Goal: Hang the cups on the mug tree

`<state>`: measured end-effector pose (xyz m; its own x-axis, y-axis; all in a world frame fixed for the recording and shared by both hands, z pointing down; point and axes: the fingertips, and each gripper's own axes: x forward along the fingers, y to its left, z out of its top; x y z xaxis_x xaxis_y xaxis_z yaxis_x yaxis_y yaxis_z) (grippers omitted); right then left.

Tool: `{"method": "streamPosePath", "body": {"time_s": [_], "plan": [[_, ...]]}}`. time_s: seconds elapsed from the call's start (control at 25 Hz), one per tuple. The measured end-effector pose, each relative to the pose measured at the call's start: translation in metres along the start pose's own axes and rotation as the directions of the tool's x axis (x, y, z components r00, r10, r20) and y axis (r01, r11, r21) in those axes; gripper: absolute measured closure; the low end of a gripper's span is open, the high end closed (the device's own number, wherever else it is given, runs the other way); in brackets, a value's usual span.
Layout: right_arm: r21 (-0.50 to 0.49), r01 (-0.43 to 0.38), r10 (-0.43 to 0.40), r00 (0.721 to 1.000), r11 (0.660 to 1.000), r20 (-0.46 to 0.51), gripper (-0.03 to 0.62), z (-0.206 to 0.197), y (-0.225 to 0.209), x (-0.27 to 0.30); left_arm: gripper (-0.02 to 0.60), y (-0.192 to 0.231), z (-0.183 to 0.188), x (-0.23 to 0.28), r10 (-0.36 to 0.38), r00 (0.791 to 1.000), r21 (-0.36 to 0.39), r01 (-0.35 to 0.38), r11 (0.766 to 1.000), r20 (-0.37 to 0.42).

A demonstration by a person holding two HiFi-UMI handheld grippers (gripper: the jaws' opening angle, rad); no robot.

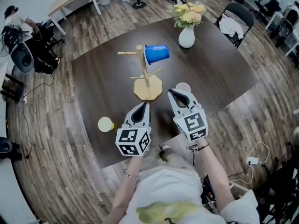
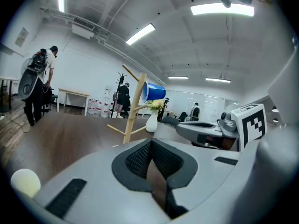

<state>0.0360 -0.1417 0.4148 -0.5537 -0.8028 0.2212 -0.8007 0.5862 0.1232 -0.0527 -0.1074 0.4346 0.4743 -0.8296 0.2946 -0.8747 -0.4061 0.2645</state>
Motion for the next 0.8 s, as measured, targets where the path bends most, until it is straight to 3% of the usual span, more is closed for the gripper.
{"method": "streamPosePath", "body": {"time_s": [0.6,0.8], "plan": [[0.159,0.149,-0.126,0.981,0.976,-0.146,0.572,-0.101,-0.034,-0.029,0.558,-0.031,-0.036,0.029,-0.026,0.997,0.007,0.027,1.000,-0.072],[0.192,0.165,-0.128,0.974,0.968,-0.188,0.569,-0.131,-0.043,-0.026,0.558,-0.033,-0.048,0.038,-0.024,0.996,-0.005,0.024,1.000,-0.088]]}}
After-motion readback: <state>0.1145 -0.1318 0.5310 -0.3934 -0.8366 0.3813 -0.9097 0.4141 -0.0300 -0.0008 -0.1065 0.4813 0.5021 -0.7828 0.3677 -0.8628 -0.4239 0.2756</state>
